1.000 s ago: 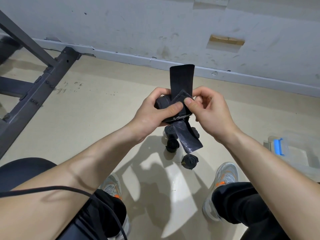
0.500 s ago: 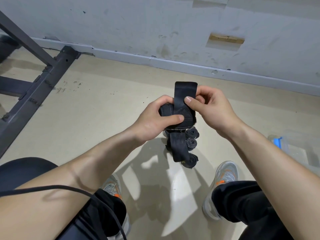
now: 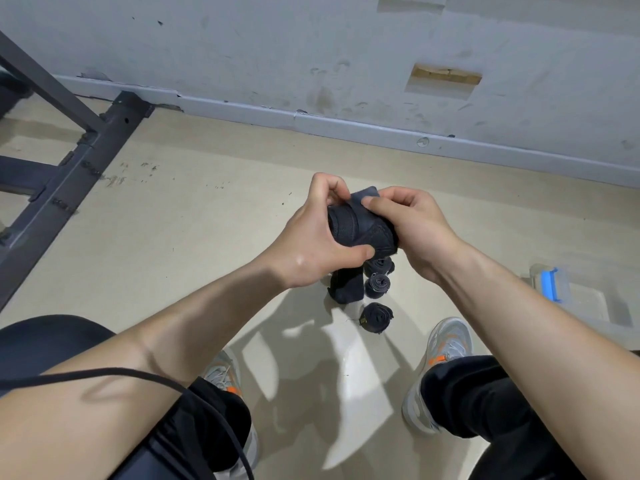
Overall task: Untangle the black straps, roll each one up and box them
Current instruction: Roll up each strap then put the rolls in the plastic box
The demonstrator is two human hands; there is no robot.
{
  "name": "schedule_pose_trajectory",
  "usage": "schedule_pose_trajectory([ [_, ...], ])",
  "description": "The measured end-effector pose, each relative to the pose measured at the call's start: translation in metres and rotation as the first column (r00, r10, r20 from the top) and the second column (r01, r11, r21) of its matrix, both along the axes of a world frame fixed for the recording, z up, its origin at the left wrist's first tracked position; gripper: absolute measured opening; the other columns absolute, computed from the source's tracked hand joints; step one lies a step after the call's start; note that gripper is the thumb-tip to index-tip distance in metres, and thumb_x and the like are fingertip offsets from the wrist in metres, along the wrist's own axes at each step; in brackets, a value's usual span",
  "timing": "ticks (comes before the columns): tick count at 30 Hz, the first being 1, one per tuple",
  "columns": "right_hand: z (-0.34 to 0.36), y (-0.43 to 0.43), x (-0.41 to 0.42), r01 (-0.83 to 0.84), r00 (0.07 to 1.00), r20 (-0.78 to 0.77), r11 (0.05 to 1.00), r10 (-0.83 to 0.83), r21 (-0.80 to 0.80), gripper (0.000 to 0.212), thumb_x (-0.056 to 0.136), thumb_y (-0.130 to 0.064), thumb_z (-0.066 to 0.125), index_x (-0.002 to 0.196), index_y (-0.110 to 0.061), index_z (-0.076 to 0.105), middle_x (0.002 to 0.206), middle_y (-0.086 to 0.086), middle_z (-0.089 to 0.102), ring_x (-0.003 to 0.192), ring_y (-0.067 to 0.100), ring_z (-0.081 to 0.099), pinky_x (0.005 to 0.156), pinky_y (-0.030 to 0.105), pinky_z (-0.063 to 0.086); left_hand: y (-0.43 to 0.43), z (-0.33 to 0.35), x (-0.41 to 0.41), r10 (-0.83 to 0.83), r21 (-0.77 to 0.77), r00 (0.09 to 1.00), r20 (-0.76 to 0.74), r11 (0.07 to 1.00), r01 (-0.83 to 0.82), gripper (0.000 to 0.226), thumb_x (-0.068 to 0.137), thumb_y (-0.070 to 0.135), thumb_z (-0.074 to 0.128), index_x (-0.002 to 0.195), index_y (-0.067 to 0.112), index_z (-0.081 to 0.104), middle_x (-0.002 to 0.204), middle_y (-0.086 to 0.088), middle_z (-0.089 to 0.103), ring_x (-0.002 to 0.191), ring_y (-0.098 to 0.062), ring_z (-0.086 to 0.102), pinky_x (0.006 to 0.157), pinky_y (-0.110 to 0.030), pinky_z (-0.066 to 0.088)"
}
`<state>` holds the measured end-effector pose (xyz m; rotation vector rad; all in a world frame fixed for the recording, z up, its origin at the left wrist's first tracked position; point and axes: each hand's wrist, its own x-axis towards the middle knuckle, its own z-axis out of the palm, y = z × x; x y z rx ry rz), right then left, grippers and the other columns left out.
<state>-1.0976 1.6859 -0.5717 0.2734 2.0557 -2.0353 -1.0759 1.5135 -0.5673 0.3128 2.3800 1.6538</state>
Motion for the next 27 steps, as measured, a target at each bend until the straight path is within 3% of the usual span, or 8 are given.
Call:
schedule_pose_trajectory([
  [3, 0.003, -0.004, 0.001, 0.049, 0.995, 0.094, 0.997, -0.043, -0.066, 0.015, 0.092, -0.012, 0.067, 0.085, -0.021, 0.058, 0.080, 0.003, 0.064, 0.060, 0.015, 0.059, 0.054, 0.026, 0.044, 0.000, -0.001, 0.002, 0.007, -0.049, 0.997, -0.081, 0.999, -0.011, 0.065, 0.070, 0.022, 0.084, 0.112, 0.033, 0.035, 0.120, 0.005, 0.047, 0.097, -0.013, 0.055, 0.080, -0.025, 0.048],
  [7, 0.007, 0.000, -0.002, 0.032, 0.988, 0.155, 0.999, -0.027, -0.030, 0.017, 0.092, -0.008, 0.059, 0.088, -0.025, 0.057, 0.073, 0.001, 0.061, 0.053, 0.016, 0.054, 0.046, 0.023, 0.037, 0.001, 0.001, 0.003, -0.075, -0.077, 0.986, -0.148, 0.995, 0.064, 0.067, 0.075, 0.015, 0.083, 0.121, 0.040, 0.042, 0.133, 0.005, 0.035, 0.106, 0.011, 0.046, 0.084, -0.005, 0.037],
  [10, 0.007, 0.004, -0.003, -0.002, 0.977, 0.211, 1.000, 0.006, -0.019, 0.020, 0.091, -0.007, 0.060, 0.083, -0.024, 0.060, 0.075, 0.004, 0.061, 0.061, 0.020, 0.054, 0.051, 0.026, 0.040, 0.004, -0.004, 0.004, -0.145, -0.030, 0.975, -0.169, 0.989, 0.142, 0.054, 0.074, 0.015, 0.080, 0.120, 0.032, 0.058, 0.137, 0.005, 0.047, 0.125, -0.002, 0.049, 0.103, -0.018, 0.041],
  [12, 0.008, 0.005, -0.004, 0.013, 0.976, 0.219, 0.999, -0.020, 0.032, 0.017, 0.092, -0.007, 0.060, 0.086, -0.023, 0.062, 0.076, 0.002, 0.062, 0.062, 0.019, 0.056, 0.052, 0.026, 0.042, 0.004, -0.007, 0.001, -0.111, 0.057, 0.989, -0.096, 0.992, 0.116, 0.050, 0.073, 0.017, 0.080, 0.118, 0.029, 0.062, 0.124, 0.007, 0.060, 0.114, -0.010, 0.060, 0.099, -0.030, 0.050],
  [15, 0.009, 0.002, -0.003, 0.114, 0.982, 0.142, 0.992, -0.122, 0.060, 0.008, 0.099, -0.017, 0.055, 0.098, -0.021, 0.061, 0.084, -0.003, 0.061, 0.065, 0.015, 0.060, 0.056, 0.026, 0.047, 0.000, -0.008, -0.009, 0.028, 0.158, 0.999, 0.029, 0.987, -0.033, 0.045, 0.071, 0.023, 0.083, 0.112, 0.030, 0.064, 0.108, 0.012, 0.066, 0.098, -0.009, 0.065, 0.088, -0.030, 0.055],
  [18, 0.007, -0.004, 0.003, 0.103, 0.990, 0.093, 0.993, -0.109, 0.059, 0.009, 0.102, -0.021, 0.047, 0.106, -0.020, 0.055, 0.087, -0.001, 0.061, 0.068, 0.016, 0.060, 0.065, 0.031, 0.046, -0.008, -0.007, -0.021, 0.172, 0.329, 0.936, 0.306, 0.904, -0.274, 0.039, 0.078, 0.020, 0.082, 0.112, 0.029, 0.066, 0.108, 0.001, 0.067, 0.089, -0.017, 0.068, 0.083, -0.043, 0.062],
  [22, -0.001, -0.007, 0.015, -0.059, 0.982, -0.154, 0.956, 0.107, 0.288, 0.032, 0.093, -0.004, 0.041, 0.107, -0.027, 0.058, 0.093, -0.003, 0.064, 0.077, 0.014, 0.062, 0.070, 0.036, 0.051, -0.020, -0.006, -0.035, 0.231, 0.451, 0.814, 0.533, 0.736, -0.505, 0.033, 0.093, 0.013, 0.071, 0.124, 0.017, 0.062, 0.118, -0.008, 0.069, 0.093, -0.021, 0.073, 0.082, -0.046, 0.062],
  [27, -0.004, 0.006, 0.013, -0.172, 0.820, -0.319, 0.736, 0.476, 0.655, 0.075, 0.064, 0.012, 0.035, 0.121, -0.032, 0.056, 0.109, -0.010, 0.057, 0.094, 0.011, 0.059, 0.075, 0.025, 0.046, -0.035, -0.007, -0.044, 0.195, 0.491, 0.756, 0.625, 0.655, -0.575, 0.034, 0.097, 0.020, 0.066, 0.129, 0.008, 0.062, 0.123, -0.014, 0.071, 0.111, -0.027, 0.071, 0.083, -0.043, 0.061],
])
